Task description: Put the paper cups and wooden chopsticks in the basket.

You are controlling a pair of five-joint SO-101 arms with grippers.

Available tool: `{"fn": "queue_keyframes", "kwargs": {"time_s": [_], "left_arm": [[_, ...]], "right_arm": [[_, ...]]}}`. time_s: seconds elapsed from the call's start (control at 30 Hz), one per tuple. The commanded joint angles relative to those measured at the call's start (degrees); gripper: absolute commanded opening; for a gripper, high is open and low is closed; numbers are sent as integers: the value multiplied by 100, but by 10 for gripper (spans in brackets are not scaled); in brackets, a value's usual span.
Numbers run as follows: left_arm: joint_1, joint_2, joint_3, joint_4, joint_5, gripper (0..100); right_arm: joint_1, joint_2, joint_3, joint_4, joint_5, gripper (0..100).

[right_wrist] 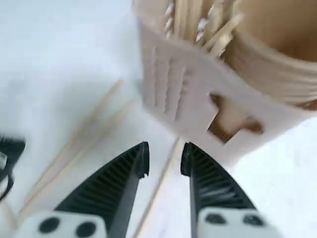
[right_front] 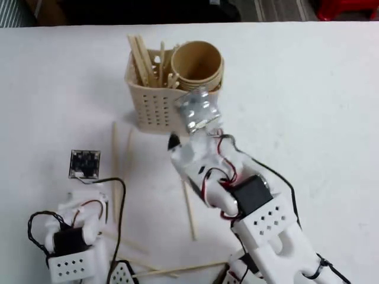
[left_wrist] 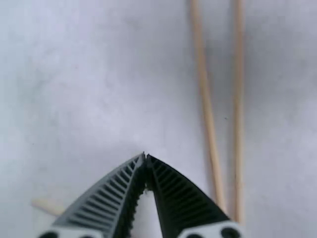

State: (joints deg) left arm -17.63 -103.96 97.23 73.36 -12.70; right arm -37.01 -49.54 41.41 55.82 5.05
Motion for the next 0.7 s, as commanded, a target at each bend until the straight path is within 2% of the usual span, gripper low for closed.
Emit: {"fn": "queue_keyframes", "kwargs": {"time_s": [0.0, 0.17, 0.37, 0.67], "left_arm": [[84, -66, -26, 35, -18, 25], [84, -66, -26, 35, -18, 25], [84, -66, -26, 35, -18, 25], [84, -66, -26, 35, -18, 25]], "right_arm": [[-286, -57, -79, 532, -44, 115], [-426, 1015, -79, 945, -53, 115], [-409, 2396, -149, 901, -35, 116], [-207, 3591, -229, 154, -62, 115]]}}
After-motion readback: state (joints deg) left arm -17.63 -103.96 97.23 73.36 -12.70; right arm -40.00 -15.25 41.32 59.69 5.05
